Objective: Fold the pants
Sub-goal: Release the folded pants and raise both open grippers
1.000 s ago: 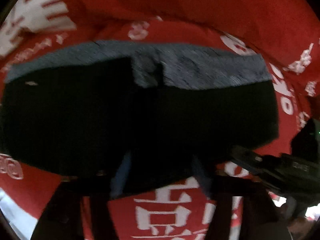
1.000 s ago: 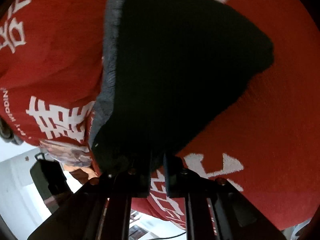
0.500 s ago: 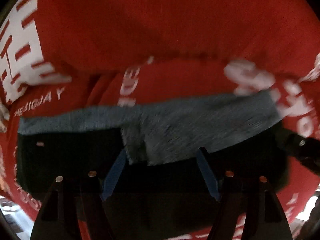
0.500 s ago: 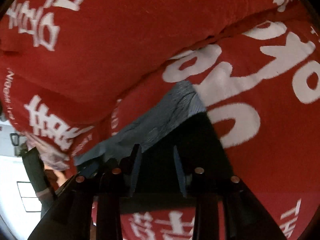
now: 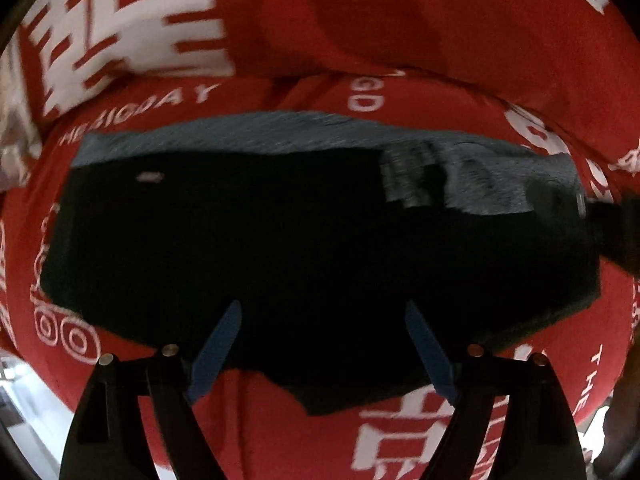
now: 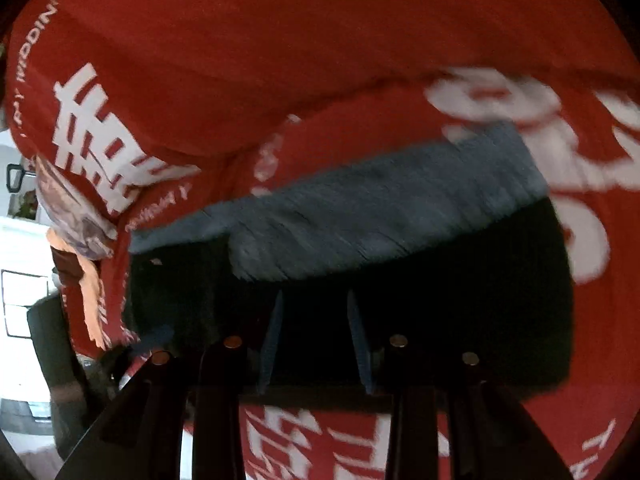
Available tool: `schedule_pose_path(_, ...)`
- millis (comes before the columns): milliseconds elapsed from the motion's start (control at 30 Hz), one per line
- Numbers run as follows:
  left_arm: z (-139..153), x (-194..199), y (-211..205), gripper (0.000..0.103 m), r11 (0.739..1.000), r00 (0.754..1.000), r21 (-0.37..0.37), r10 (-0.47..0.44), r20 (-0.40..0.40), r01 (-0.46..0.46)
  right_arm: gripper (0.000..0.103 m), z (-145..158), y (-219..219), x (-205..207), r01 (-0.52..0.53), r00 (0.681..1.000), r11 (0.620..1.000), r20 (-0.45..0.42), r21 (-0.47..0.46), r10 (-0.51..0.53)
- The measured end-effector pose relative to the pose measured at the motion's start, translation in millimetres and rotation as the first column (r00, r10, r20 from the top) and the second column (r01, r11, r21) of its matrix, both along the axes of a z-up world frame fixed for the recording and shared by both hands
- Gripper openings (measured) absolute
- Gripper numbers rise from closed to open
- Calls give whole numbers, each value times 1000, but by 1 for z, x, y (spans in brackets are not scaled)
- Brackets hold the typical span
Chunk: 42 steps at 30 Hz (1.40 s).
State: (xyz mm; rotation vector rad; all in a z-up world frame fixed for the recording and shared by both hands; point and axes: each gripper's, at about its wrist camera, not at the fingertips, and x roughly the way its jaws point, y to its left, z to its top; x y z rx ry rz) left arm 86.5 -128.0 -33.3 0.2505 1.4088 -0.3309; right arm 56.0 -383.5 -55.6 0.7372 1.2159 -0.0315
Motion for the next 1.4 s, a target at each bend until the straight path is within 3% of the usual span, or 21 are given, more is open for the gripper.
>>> schedule_pose_path(100, -5, 0, 26, 85, 999, 999, 18, 26, -19, -26, 37, -11, 7, 25, 35, 999, 999, 4, 20, -35)
schedule_pose_path(200, -12, -3, 41, 85, 998, 998, 36, 51, -47, -49, 37, -42, 43, 40, -28, 994, 998, -100, 53, 33)
schedule_pose_path(267, -13, -6, 56, 85, 997, 996, 44, 71, -57, -69, 39, -28, 64, 36, -96, 993, 995, -69, -35, 94)
schedule_pose_path(367, -10, -11, 74, 85, 994, 993, 51, 96, -68, -93, 39, -16, 84, 26, -170, 982, 985, -79, 41, 173)
schedule_pose_path(467, -5, -19, 89, 85, 992, 990, 58, 116, -81, -111, 39, -2, 100, 5, -213, 969, 977, -122, 16, 213)
schedule_pose_path(567, 0, -31, 97, 85, 992, 987, 63, 120, -102, -114, 48, 11, 104, -18, -216, 966, 976, -146, 2, 214)
schedule_pose_path(633, 1, -38, 101, 85, 992, 986, 66, 117, -118, -110, 60, 12, 106, -33, -207, 961, 978, -186, 7, 205)
schedule_pose_path(767, -2, -56, 110, 85, 992, 976, 71, 112, -188, -100, 62, 8, 114, -64, -206, 935, 979, -294, 6, 199)
schedule_pose_path(867, -1, -66, 114, 85, 996, 973, 37, 86, -214, -79, 71, 6, 118, -85, -191, 915, 982, -360, 7, 181)
schedule_pose_path(900, 1, -69, 115, 91, 997, 973, 25, 79, -216, -75, 76, 6, 119, -89, -185, 914, 983, -366, 7, 175)
schedule_pose_path(933, 4, -71, 116, 103, 997, 974, 6, 72, -217, -72, 80, 7, 120, -94, -175, 914, 985, -370, 6, 165)
schedule_pose_path(1067, 19, -76, 114, 103, 998, 980, -47, 33, -197, -43, 84, 7, 123, -109, -142, 916, 989, -382, -28, 121)
schedule_pose_path(1200, 22, -72, 116, 103, 999, 978, -25, 34, -208, -40, 101, 11, 127, -110, -113, 927, 992, -364, -51, 87)
schedule_pose_path(1400, 12, -57, 129, 103, 998, 975, 35, 67, -214, -61, 103, 6, 138, -104, -87, 905, 996, -416, 31, 91)
